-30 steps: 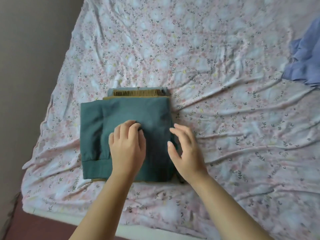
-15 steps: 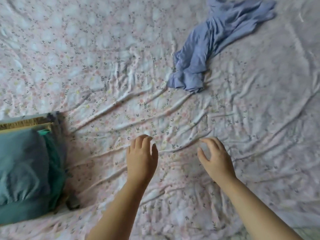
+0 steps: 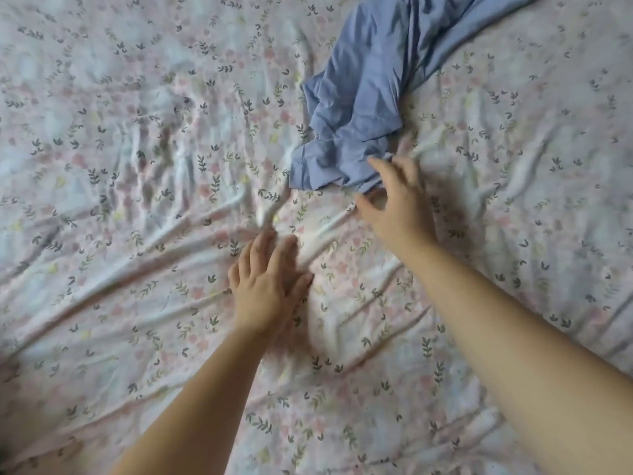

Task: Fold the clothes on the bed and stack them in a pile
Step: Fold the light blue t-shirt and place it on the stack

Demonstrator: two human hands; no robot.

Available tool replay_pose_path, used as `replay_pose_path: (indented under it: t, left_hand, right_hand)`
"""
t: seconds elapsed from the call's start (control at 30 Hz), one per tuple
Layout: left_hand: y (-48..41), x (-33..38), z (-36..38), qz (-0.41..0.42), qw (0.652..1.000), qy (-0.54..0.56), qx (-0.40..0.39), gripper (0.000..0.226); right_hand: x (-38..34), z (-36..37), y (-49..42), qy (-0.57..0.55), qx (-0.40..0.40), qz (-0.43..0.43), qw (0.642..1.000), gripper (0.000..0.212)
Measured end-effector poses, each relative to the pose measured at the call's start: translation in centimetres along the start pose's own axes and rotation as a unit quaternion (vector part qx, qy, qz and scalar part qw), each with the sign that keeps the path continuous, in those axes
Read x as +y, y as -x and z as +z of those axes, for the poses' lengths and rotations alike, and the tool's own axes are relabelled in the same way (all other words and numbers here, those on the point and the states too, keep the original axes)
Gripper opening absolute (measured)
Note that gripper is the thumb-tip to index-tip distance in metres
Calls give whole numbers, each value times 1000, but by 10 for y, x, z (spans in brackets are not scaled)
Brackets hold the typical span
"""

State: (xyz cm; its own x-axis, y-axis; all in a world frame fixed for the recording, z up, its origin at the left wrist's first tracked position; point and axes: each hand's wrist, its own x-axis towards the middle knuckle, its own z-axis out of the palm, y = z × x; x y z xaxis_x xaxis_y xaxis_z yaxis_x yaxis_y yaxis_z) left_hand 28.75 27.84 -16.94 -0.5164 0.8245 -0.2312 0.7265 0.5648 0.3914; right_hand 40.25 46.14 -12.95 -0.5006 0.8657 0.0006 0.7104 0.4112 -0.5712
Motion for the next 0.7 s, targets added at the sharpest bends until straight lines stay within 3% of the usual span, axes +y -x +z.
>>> replay_pose_path:
  t: [0.13, 0.37, 0.57, 0.7]
  left_hand:
    - [-1, -5, 8, 10, 999, 2, 30, 65]
    - [10, 6, -11, 11, 1000, 6, -3, 68]
    - [90, 18, -51, 34, 986, 157, 32, 47]
    - [160, 5, -87, -24, 972, 227, 58, 33]
  right_hand:
    - [2, 12, -19, -35, 43, 46, 997, 29]
    - [2, -18, 35, -67, 61, 70, 993, 10]
    - [-13, -57, 127, -145, -52, 90, 984, 2]
    - [-63, -50, 198, -225, -144, 85, 960, 7]
